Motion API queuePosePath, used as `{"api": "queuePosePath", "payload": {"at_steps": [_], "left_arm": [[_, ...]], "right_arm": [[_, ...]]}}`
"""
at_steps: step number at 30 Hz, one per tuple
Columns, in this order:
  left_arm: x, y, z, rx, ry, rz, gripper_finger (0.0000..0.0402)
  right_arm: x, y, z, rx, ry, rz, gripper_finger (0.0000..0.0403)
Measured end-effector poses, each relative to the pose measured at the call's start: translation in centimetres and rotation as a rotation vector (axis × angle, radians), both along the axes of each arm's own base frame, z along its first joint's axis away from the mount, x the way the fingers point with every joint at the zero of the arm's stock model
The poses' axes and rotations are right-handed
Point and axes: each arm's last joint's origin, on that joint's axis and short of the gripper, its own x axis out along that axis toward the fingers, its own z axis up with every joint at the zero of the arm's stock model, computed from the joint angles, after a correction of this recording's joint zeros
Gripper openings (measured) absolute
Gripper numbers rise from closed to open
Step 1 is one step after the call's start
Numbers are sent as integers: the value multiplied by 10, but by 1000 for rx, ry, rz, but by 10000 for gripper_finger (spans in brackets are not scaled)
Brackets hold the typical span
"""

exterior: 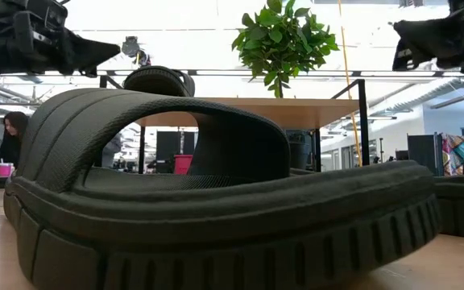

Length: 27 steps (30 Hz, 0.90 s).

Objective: Pick and place slides into the shelf
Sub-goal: Put the black slide on the shelf

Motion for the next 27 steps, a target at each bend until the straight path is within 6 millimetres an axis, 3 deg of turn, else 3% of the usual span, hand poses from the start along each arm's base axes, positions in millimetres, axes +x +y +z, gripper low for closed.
{"api": "queuePosePath", "payload": {"at_steps": [2, 7, 12, 19, 27], "left_arm": [[0, -1, 0, -7, 1, -19, 2], [0, -1, 0, -17, 5, -26, 7], [0, -1, 0, -5, 5, -24, 16], [0, -1, -1, 26, 4, -21, 2], [0, -1, -1, 6, 7, -23, 20]], "right_arm": [[1, -1, 3, -21, 29, -33, 0], [-2, 1, 56, -68, 76, -60, 0], [7, 11, 98, -65, 308, -100, 0], [32, 54, 93, -107, 589, -202, 0], [16, 108, 99, -122, 579, -332, 0]]}}
